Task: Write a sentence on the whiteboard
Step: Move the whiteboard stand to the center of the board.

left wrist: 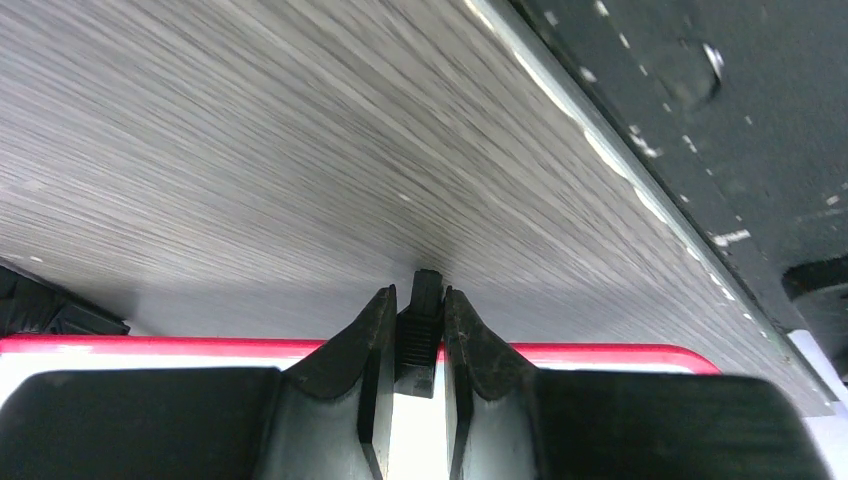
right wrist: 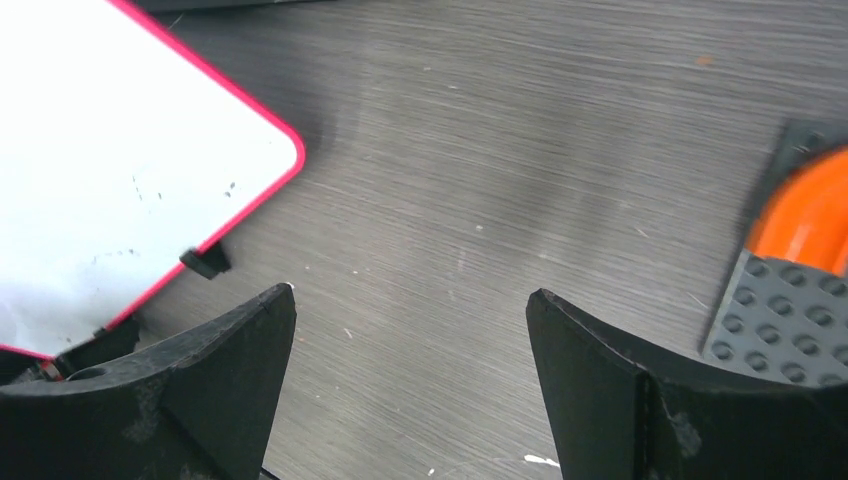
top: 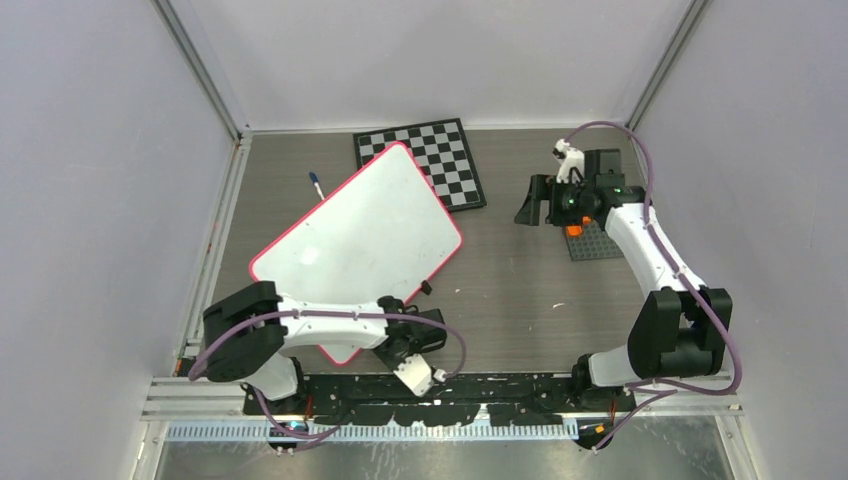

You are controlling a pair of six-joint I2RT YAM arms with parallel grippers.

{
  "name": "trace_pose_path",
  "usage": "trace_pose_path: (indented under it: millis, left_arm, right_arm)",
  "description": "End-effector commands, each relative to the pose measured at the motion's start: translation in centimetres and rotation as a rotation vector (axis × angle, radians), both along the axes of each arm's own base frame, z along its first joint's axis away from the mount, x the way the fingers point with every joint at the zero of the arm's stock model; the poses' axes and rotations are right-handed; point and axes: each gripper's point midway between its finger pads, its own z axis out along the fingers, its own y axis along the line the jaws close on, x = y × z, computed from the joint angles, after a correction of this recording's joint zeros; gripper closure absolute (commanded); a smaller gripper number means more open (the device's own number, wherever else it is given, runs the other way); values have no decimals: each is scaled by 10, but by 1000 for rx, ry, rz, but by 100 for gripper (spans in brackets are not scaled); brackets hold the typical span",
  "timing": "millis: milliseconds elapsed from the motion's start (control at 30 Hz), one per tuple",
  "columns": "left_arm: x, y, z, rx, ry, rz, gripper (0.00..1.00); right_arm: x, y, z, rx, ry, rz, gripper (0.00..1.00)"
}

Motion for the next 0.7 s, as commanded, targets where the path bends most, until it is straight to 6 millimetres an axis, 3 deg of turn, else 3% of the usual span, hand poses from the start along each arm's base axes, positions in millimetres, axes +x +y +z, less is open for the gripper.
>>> trace_pose_path:
  millis: [0, 300, 667]
  left_arm:
    - [15, -51, 13, -81, -84, -86, 100]
    - [6, -91, 8, -67, -103, -230, 100]
    - [-7, -116, 23, -50, -71, -352, 100]
  right_arm:
    - [3, -27, 27, 52, -49, -64, 10]
    - [-2, -65, 28, 90, -25, -137, 10]
    - [-7, -76, 24, 75, -26, -138, 10]
